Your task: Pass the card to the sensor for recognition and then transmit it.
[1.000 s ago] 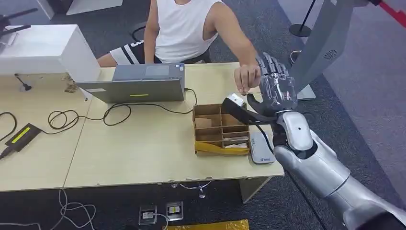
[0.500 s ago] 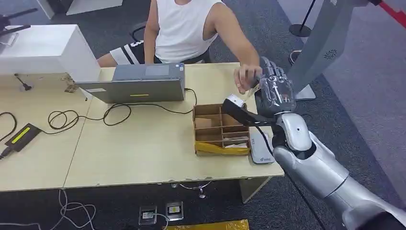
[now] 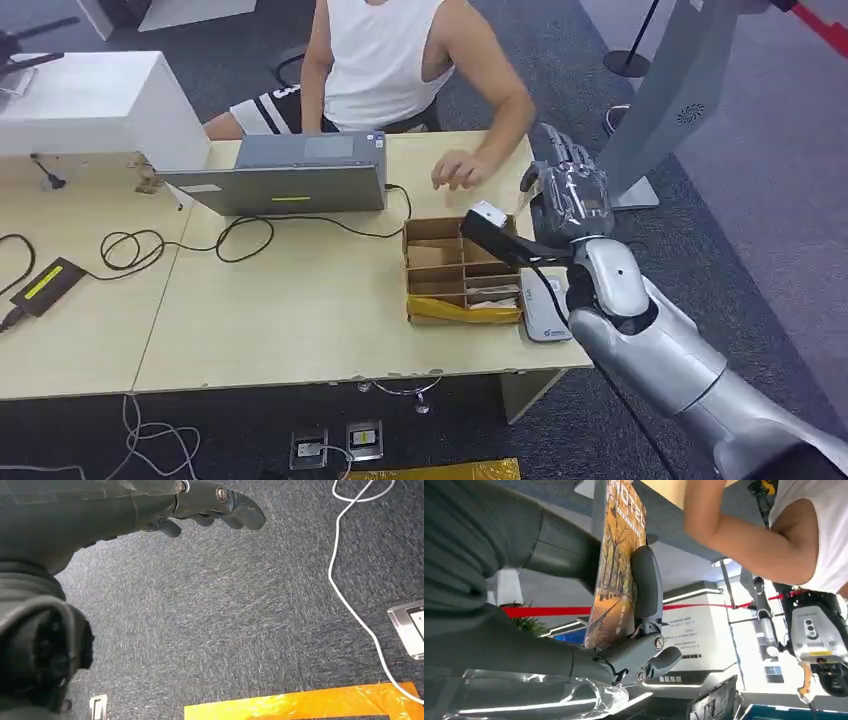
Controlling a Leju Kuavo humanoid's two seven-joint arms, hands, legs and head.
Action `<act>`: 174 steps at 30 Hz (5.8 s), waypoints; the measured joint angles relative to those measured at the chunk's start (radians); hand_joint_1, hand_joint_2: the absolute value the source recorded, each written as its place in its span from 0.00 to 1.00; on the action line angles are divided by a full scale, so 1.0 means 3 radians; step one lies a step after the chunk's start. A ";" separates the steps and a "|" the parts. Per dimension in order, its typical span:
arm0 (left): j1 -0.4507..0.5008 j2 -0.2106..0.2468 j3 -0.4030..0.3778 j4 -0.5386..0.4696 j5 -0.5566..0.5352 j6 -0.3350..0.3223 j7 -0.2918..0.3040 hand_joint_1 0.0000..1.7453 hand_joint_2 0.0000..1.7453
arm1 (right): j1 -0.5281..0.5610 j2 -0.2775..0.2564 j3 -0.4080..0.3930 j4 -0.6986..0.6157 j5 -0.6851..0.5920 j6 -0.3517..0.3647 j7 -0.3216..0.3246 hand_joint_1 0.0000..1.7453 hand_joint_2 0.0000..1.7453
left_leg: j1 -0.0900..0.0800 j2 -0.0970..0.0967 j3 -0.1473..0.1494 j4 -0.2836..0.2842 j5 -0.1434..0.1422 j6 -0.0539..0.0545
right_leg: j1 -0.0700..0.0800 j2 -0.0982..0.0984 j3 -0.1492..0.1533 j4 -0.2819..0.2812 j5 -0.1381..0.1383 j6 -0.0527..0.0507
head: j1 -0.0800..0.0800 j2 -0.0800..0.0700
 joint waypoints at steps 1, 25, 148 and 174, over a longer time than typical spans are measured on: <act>0.0000 0.0000 0.0000 0.0000 0.0000 0.0000 0.0000 0.00 0.00 | 0.0000 0.0000 0.0000 -0.0001 -0.0001 0.0001 0.0001 1.00 1.00 | 0.0000 0.0000 0.0000 0.0000 0.0000 0.0000 | 0.0000 0.0000 0.0000 0.0000 0.0000 0.0000 | 0.0001 0.0000; 0.0072 0.0018 0.0000 0.0000 0.0221 0.0107 -0.0060 0.00 0.00 | 0.0720 -0.0395 -0.0369 0.0119 -0.0386 -0.0529 0.0229 1.00 1.00 | 0.0001 0.0000 0.0059 0.0002 0.0002 -0.0001 | 0.0001 0.0001 0.0002 -0.0001 0.0004 0.0001 | 0.0000 0.0000; -0.0064 0.0064 -0.0688 -0.0104 0.0369 -0.0037 0.0175 0.00 0.00 | -0.0559 -0.0149 -0.0103 0.0016 0.0205 0.0698 0.0184 1.00 1.00 | 0.0003 -0.0001 0.0058 0.0002 0.0009 -0.0005 | 0.0003 0.0001 0.0004 0.0001 0.0010 0.0002 | 0.0001 0.0000; -0.0069 0.0090 -0.0997 -0.0137 0.0445 -0.0074 0.0289 0.00 0.00 | -0.0901 0.0474 0.0402 0.1180 -0.0113 0.0245 -0.0097 0.00 1.00 | 0.0003 -0.0004 0.0057 0.0002 0.0011 -0.0006 | 0.0003 0.0000 0.0004 0.0001 0.0010 0.0001 | 0.0001 0.0000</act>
